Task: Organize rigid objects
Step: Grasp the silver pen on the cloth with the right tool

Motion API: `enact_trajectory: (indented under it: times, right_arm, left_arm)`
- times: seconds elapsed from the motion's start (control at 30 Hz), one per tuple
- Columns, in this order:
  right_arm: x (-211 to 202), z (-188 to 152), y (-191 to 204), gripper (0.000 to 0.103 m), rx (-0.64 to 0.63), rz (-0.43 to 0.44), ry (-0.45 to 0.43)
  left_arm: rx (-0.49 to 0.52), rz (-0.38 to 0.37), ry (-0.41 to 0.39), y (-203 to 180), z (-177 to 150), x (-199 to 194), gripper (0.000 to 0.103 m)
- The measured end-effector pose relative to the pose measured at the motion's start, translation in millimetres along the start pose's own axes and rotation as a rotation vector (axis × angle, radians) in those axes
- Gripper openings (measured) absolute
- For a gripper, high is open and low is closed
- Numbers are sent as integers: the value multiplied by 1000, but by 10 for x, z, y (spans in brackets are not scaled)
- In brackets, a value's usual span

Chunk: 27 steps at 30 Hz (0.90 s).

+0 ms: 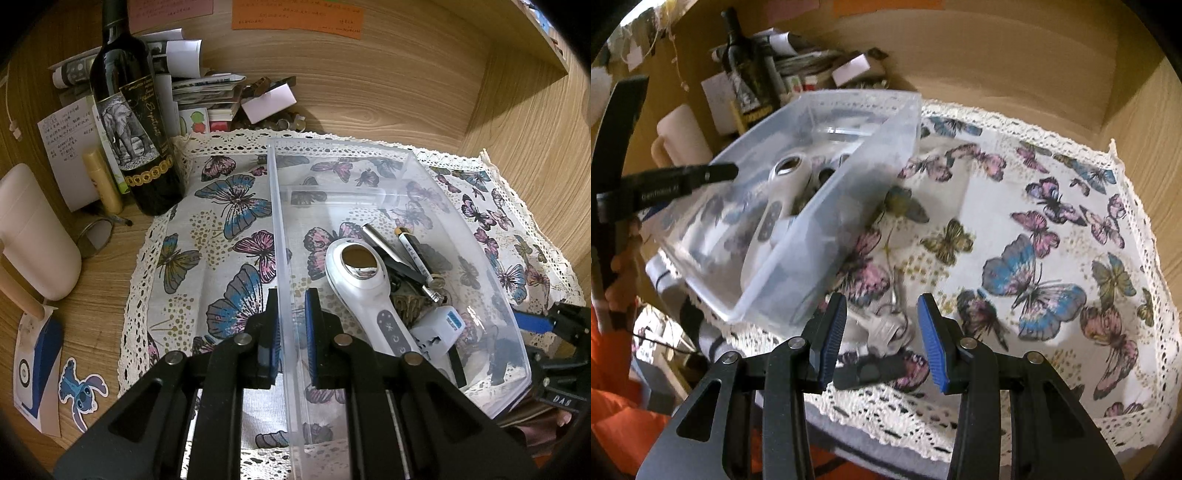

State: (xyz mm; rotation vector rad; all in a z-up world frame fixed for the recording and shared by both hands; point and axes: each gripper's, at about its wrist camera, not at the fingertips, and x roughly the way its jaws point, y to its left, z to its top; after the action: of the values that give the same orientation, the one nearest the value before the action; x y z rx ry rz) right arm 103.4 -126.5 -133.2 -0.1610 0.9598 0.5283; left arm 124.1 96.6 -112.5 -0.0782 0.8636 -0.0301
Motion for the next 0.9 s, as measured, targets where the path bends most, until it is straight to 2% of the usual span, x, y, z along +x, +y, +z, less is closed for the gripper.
enact_trajectory:
  times: [0.13, 0.33, 0.4, 0.47, 0.57, 0.6, 0.63, 0.67, 0.9]
  right_arm:
    - [28, -57, 40, 48, -19, 0, 14]
    - [188, -93, 79, 48, -40, -5, 41]
    - [214, -100, 90, 44, -50, -28, 29]
    - [217, -84, 83, 30, -52, -43, 19]
    - [211, -60, 24, 29, -18, -33, 3]
    - [211, -55, 20, 26, -15, -39, -3]
    - [194, -44, 19, 17, -13, -53, -19]
    - [185, -26, 26, 13, -9, -53, -23]
    - [161, 54, -10, 10, 18, -44, -49]
  left_arm:
    - [2, 0, 0, -3, 0, -1, 10]
    - [2, 0, 1, -2, 1, 3, 10]
    - [3, 1, 2, 5, 1, 6, 10]
    - [3, 1, 1, 6, 1, 6, 10]
    - [2, 0, 1, 4, -1, 6, 10]
    - [2, 1, 1, 8, 0, 7, 10]
    - [3, 1, 2, 3, 0, 6, 10]
    - [3, 1, 2, 3, 0, 6, 10]
    - [4, 1, 2, 4, 1, 9, 10]
